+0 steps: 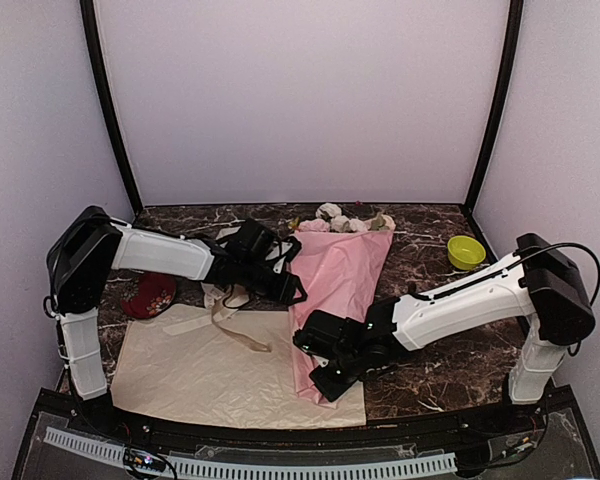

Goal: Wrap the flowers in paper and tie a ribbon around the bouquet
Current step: Fold the two-thirds-folded wrapping paper at the center of the board.

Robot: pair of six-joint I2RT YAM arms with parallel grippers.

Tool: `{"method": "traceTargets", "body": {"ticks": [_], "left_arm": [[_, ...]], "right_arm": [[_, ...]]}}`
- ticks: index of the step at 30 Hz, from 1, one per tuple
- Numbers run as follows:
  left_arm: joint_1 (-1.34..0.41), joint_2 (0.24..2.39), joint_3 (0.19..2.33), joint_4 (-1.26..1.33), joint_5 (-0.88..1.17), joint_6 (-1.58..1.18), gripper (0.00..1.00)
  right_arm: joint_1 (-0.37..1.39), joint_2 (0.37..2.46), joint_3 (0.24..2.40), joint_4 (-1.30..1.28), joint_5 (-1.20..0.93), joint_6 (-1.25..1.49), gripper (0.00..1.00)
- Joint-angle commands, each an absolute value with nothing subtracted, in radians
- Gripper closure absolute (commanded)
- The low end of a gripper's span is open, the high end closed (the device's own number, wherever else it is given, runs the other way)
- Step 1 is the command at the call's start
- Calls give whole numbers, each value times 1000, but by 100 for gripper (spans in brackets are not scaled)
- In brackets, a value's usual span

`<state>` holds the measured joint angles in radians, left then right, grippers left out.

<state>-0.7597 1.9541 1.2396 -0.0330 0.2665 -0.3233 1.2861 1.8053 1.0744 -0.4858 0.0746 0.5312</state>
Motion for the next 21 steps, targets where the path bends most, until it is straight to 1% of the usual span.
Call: {"method": "traceTargets", "body": {"ticks": [1, 6, 7, 8, 10, 12, 17, 21], "left_arm": [[-762, 1910, 1236, -85, 203, -301, 51], [-738, 1902, 1224, -88, 214, -309, 53], [-732, 1899, 1215, -76, 233, -318, 56], [-724, 1895, 1200, -54, 259, -327, 60], [-710, 1883, 1165, 9, 328, -344, 75], [-707, 1873, 1143, 45, 362, -356, 86], [-695, 1854, 1139, 39, 375, -353, 100], [-658, 1841, 1113, 68, 404, -355, 100]], "right_arm": [[1293, 1845, 1071, -535, 91, 517, 100], [1293, 1841, 1072, -540, 96, 517, 100], [1294, 1840, 1071, -541, 98, 517, 100], [1293, 1838, 1070, -542, 100, 517, 100], [1293, 1838, 1069, -545, 106, 517, 100], [1293, 1838, 1068, -549, 110, 517, 100], [1293, 1835, 1068, -550, 112, 514, 100], [1293, 1838, 1067, -551, 117, 511, 100]]}}
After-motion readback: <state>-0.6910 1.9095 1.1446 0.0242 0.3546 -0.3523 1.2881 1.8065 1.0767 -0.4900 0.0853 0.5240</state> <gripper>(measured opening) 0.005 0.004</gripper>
